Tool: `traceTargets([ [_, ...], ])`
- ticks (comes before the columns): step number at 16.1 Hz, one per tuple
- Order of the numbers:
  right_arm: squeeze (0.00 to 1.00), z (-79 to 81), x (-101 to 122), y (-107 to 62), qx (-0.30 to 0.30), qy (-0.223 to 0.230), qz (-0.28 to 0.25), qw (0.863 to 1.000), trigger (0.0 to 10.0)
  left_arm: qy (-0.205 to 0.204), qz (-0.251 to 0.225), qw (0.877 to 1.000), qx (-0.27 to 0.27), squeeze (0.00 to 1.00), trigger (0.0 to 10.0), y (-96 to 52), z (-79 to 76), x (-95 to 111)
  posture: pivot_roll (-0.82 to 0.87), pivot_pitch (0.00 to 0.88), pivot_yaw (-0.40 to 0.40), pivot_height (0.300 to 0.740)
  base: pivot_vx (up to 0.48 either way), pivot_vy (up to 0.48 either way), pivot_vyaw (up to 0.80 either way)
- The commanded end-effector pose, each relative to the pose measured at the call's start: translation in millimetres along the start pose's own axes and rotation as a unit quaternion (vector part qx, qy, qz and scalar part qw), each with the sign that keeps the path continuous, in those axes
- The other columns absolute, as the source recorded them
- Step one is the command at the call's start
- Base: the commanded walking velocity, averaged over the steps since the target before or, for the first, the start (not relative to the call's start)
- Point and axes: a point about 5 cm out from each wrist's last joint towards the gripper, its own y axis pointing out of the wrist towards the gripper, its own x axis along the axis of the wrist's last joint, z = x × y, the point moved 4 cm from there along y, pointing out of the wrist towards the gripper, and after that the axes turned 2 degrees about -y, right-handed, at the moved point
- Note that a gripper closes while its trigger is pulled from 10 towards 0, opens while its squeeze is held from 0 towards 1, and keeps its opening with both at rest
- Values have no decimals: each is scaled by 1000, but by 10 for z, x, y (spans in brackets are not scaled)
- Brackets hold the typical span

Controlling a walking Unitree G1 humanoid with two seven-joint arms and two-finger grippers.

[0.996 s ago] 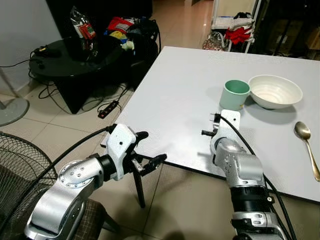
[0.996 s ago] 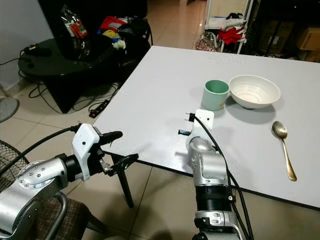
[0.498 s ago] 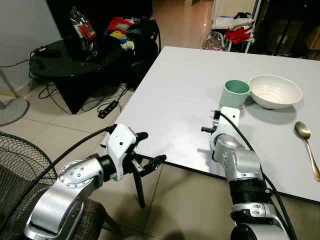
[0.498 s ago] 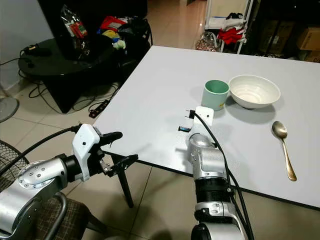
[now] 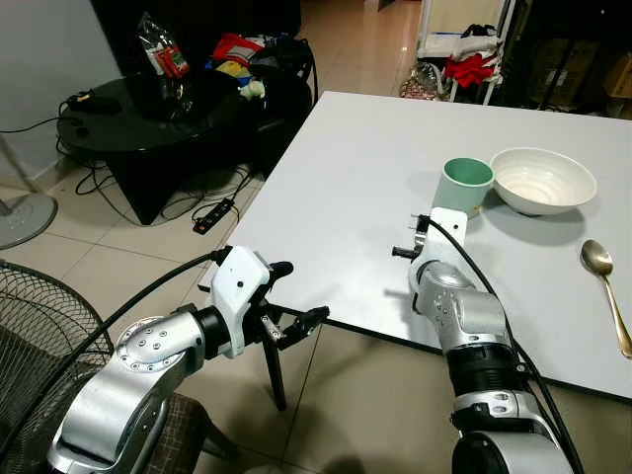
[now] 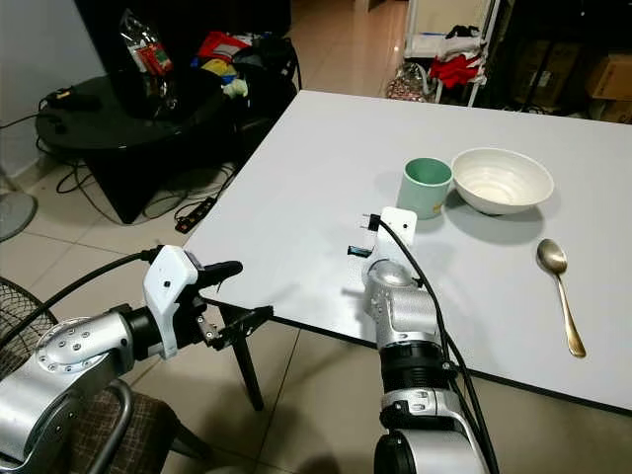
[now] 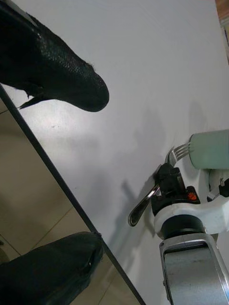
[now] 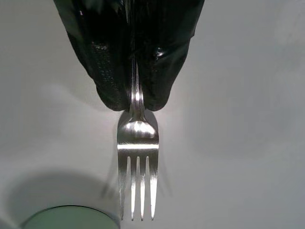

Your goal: Setting the table

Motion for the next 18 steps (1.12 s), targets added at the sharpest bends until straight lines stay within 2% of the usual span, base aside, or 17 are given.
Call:
traceTargets([
  [1,0,53,29,7,8,10,0,1000,10000,9,0,1000,-3,0,10000,-10,0,25,106,0,52,740,0,0,0],
  [4,0,55,28,13,10,12,1,1000,10000,9,0,1000,-4,0,10000,-8,1,27,106,0,53,740,0,0,0],
  [5,337,56,28,16,11,13,1,1000,10000,9,0,1000,-4,0,10000,-7,2,28,106,0,52,740,0,0,0],
  [6,1000,57,28,18,11,14,1,1000,10000,9,-1,1000,-4,0,10000,-6,3,29,107,0,52,740,0,0,0],
  [10,1000,60,100,-4,15,19,-12,1000,10000,10,-1,1000,-3,0,10000,-7,10,28,104,0,55,740,0,0,0],
  [13,1000,50,351,-220,32,18,-56,998,10000,-1,-32,999,15,0,10000,-33,78,145,102,0,53,740,0,0,0],
  [15,1000,5,430,-356,39,16,-73,996,10000,-4,-53,998,37,0,10000,-53,145,224,97,0,56,740,0,0,0],
  [17,1000,-100,508,-580,54,27,-111,992,10000,-13,-92,989,112,0,10000,-93,299,328,83,0,63,740,0,0,0],
  [18,1000,-114,524,-739,84,7,-145,986,10000,-19,-104,981,160,0,10000,-139,371,336,65,0,74,740,0,0,0],
])
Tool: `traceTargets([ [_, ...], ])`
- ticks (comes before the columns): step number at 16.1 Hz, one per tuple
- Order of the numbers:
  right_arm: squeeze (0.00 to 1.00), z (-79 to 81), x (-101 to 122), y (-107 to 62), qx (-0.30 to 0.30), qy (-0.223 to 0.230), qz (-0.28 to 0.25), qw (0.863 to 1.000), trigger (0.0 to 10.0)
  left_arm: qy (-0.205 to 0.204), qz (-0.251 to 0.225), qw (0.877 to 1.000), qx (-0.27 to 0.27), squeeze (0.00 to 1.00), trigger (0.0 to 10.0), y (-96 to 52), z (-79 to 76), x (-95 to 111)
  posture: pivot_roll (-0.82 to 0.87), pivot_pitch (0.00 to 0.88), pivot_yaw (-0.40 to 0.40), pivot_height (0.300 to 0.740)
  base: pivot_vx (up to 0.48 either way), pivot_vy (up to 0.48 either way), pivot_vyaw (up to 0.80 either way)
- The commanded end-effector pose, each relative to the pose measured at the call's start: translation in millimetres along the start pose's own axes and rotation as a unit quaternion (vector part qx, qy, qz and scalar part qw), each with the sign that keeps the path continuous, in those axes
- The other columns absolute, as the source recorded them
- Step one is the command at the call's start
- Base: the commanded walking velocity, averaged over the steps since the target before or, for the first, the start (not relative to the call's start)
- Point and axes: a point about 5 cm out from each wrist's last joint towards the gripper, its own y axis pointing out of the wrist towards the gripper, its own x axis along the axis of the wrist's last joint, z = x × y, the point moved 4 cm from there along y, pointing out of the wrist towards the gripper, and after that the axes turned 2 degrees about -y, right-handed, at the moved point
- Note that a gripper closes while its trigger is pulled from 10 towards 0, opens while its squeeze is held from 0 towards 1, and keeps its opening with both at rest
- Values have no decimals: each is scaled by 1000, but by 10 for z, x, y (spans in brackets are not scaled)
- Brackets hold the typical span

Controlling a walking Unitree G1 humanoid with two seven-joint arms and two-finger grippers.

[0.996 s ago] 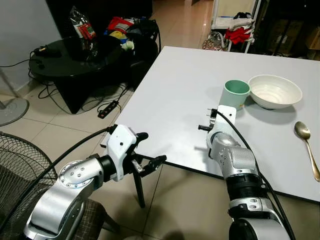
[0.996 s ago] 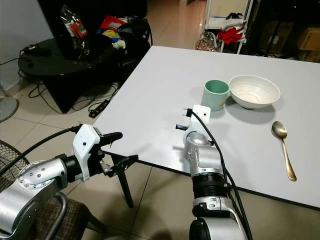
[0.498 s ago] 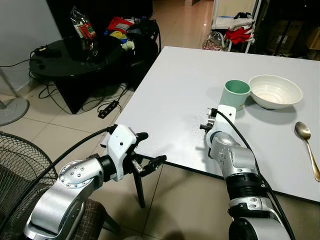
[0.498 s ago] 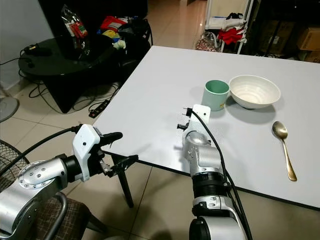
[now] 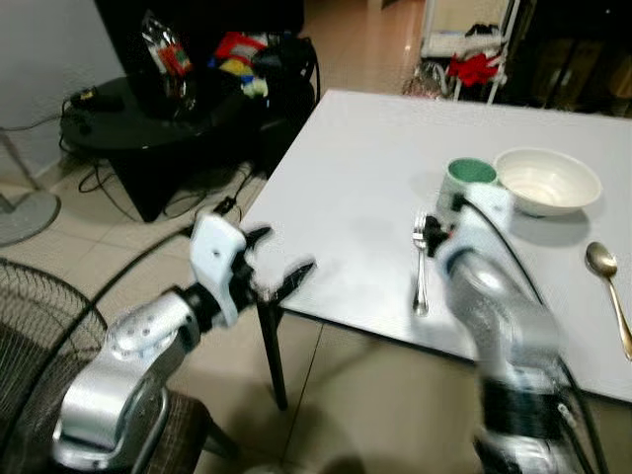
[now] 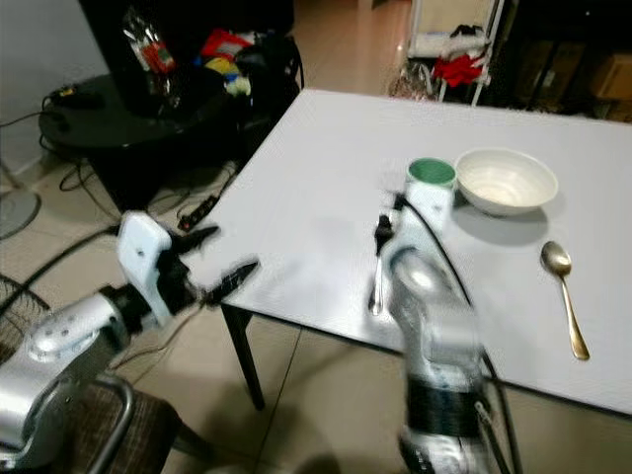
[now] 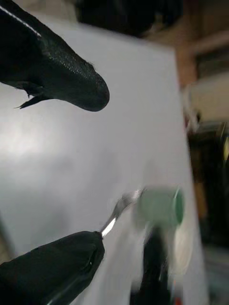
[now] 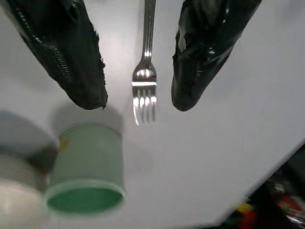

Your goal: Setting the table

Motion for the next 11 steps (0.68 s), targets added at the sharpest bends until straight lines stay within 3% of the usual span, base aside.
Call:
traceTargets([
  [1,1000,121,113,-129,51,-22,-36,998,10000,12,-12,999,50,0,10000,-65,117,56,63,0,74,740,0,0,0],
  [2,1000,124,152,-324,83,-133,-105,982,10000,13,-7,996,86,0,10000,-82,150,19,55,0,76,740,0,0,0],
  [3,1000,29,133,-405,70,-152,-120,979,10000,17,-3,994,104,0,10000,-73,163,-8,51,0,79,740,0,0,0],
  [7,1000,-79,-34,-580,90,-95,-92,987,10000,21,-5,983,183,0,10000,-86,322,-70,66,0,68,740,0,-389,0],
  [9,1000,-94,-159,-579,95,-93,-76,988,10000,33,0,979,203,0,10000,-124,398,-87,73,0,66,740,0,-407,0],
  [10,882,-122,-228,-567,93,-104,-61,988,10000,37,0,978,205,0,10000,-121,410,-92,64,0,71,740,0,-405,0],
  [11,639,-125,-243,-567,96,-107,-55,988,10000,36,0,978,205,0,10000,-108,410,-97,64,0,71,740,0,-405,0],
])
